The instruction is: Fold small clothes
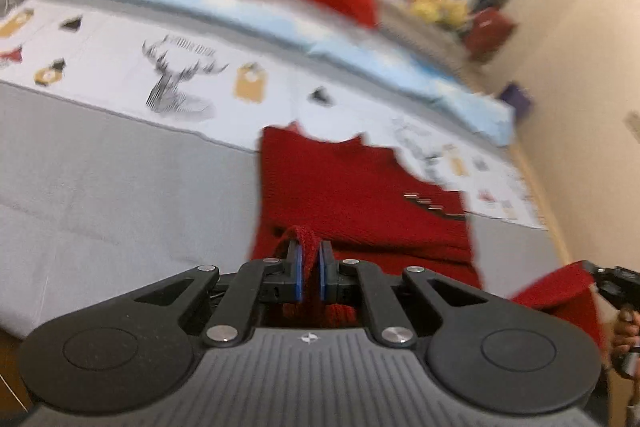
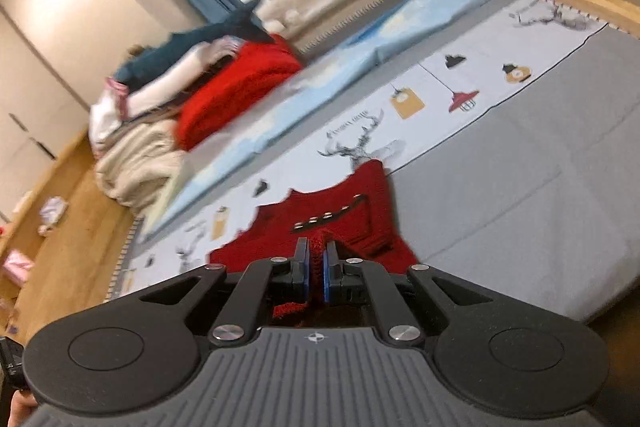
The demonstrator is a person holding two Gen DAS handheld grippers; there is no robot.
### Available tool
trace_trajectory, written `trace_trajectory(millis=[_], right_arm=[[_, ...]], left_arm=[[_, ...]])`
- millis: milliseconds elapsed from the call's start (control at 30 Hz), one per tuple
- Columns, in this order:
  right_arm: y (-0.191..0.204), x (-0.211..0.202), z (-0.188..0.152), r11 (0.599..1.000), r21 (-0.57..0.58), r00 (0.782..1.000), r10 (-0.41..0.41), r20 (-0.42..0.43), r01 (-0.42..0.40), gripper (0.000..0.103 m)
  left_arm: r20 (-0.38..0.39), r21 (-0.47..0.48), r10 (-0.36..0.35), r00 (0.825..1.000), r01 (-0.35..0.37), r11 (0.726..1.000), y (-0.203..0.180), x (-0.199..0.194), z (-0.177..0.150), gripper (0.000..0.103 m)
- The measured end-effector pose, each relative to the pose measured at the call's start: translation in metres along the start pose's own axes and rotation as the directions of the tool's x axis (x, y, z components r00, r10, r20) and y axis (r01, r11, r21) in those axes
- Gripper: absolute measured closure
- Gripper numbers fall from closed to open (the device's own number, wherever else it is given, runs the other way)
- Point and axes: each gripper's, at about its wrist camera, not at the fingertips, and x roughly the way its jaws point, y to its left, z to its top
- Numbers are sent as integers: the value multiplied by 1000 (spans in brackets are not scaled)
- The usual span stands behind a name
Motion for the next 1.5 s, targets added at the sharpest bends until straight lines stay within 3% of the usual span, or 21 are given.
trace_trajectory(millis=[133, 167, 300, 400, 433, 467, 533, 567, 667, 733, 767, 833, 1000, 1033, 1067, 1100, 1133, 1233, 1333, 1400, 1500], right_arm=[[-13, 88, 32, 997, 4, 994, -83, -72, 83, 98], [-17, 111, 40, 993, -1, 990, -115, -83, 116, 98], [-35, 174, 53, 968, -9, 965, -249, -82, 250, 92], [-44, 189, 35, 949, -73, 948, -312, -63, 307, 85], [-50, 198, 31, 945, -64, 932, -328, -156, 322, 84], [-54, 200, 30, 950, -36, 931, -312, -189, 311, 81], [-54, 198, 31, 965, 1, 952, -259, -160, 263, 60], [-54, 199, 30, 964, -13, 952, -265, -154, 266, 55], [-61, 211, 21, 955, -53, 939, -296, -177, 291, 55], [-72, 222, 16, 946, -14, 914, -317, -254, 324, 54], [-75, 224, 16, 948, 13, 916, -304, -262, 319, 55], [-78, 227, 16, 954, 44, 925, -277, -261, 298, 54], [-74, 246, 11, 955, 21, 909, -275, -313, 296, 54], [-71, 249, 10, 956, 6, 909, -278, -312, 294, 55], [-68, 251, 11, 956, -7, 910, -280, -307, 292, 63], [-65, 250, 12, 957, -22, 913, -282, -294, 289, 88], [-61, 249, 13, 958, -37, 917, -284, -280, 285, 93], [-49, 231, 20, 957, -78, 941, -288, -179, 278, 94], [-35, 201, 33, 974, -61, 975, -220, -9, 219, 96], [-25, 182, 39, 980, -78, 979, -173, 104, 182, 97], [-11, 168, 46, 978, -126, 957, -131, 259, 168, 98]], left_arm=[[-73, 10, 49, 996, -48, 999, 18, 86, 41, 94], [-86, 8, 49, 995, -48, 999, 23, 103, 49, 89], [-59, -97, 144, 988, -149, 984, 53, 136, 52, 83], [-139, -222, 119, 983, -148, 964, 70, 144, 49, 82], [-139, -222, 95, 986, -125, 967, 68, 145, 50, 72], [-138, -197, 82, 987, -109, 974, 65, 147, 50, 59], [-160, -147, 97, 982, -121, 982, 59, 154, 48, 48], [-175, -137, 103, 979, -128, 982, 58, 159, 48, 48], [-217, -151, 104, 971, -139, 979, 52, 172, 43, 48], [-220, -150, 101, 970, -136, 979, 49, 178, 42, 46], [-224, -143, 101, 969, -135, 980, 46, 183, 41, 46], [-238, -128, 104, 966, -137, 982, 43, 189, 40, 46], [-243, -92, 135, 960, -162, 982, 37, 201, 41, 47], [-234, -87, 136, 963, -160, 983, 36, 200, 42, 64], [-221, -77, 134, 966, -154, 985, 34, 199, 43, 93], [-209, -63, 138, 968, -154, 986, 32, 197, 45, 92], [-182, -44, 142, 973, -153, 987, 28, 191, 47, 92], [-70, 25, 153, 986, -152, 988, 13, 167, 54, 93], [84, 49, 133, 988, -138, 989, 1, 139, 61, 93], [184, 67, 138, 973, -153, 986, -7, 127, 66, 93], [297, 68, 164, 941, -192, 979, -17, 119, 75, 93]])
